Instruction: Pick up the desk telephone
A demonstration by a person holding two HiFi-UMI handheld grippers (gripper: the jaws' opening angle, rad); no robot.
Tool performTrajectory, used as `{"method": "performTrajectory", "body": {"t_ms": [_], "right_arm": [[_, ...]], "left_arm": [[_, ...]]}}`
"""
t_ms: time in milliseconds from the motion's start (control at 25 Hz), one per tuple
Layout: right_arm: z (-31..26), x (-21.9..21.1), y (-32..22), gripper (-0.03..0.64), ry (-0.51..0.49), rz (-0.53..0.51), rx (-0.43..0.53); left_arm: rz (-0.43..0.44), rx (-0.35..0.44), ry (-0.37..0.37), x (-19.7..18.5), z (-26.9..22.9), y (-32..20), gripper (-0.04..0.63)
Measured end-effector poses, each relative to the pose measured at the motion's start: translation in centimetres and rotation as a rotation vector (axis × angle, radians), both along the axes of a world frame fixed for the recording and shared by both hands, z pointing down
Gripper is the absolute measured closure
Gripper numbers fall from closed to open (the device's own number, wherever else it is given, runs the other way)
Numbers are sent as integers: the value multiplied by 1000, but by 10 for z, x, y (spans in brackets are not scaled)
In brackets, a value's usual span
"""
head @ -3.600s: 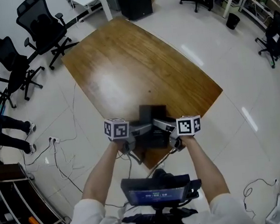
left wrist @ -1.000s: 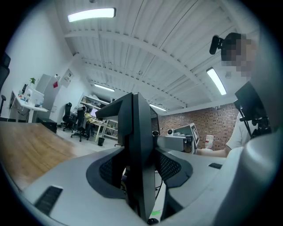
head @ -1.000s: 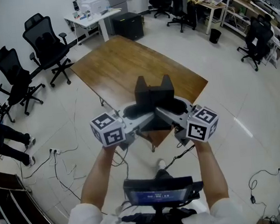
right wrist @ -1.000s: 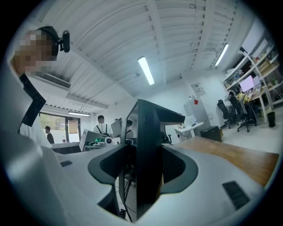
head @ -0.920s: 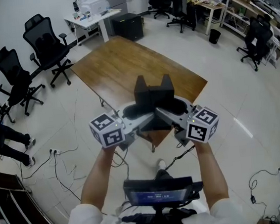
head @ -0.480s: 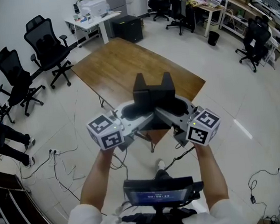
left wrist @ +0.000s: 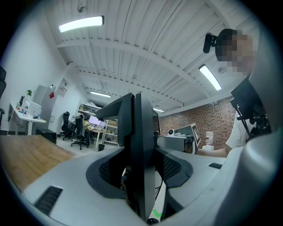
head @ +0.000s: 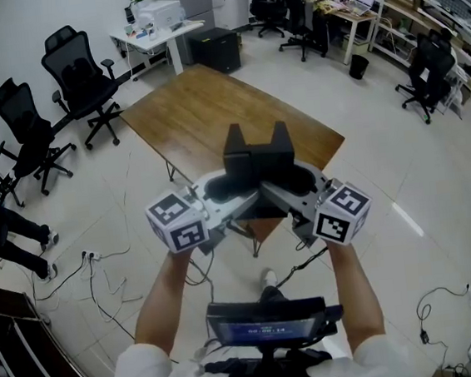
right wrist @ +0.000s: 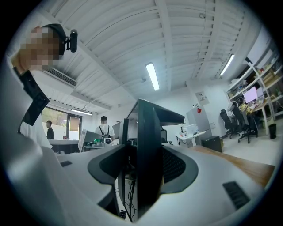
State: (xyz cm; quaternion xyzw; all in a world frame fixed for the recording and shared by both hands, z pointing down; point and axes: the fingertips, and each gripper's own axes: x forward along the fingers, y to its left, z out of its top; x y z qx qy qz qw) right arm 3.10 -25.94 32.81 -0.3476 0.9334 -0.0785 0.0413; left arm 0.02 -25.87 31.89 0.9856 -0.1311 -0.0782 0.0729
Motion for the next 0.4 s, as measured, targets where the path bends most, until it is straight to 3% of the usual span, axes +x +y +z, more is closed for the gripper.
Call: {"method": "performTrajectory", "body": {"t_ms": [400], "right_arm": [[2,-1,2,374,-12,-4,-2]], "left_arm": [[1,4,-16,0,2,2,397]]}}
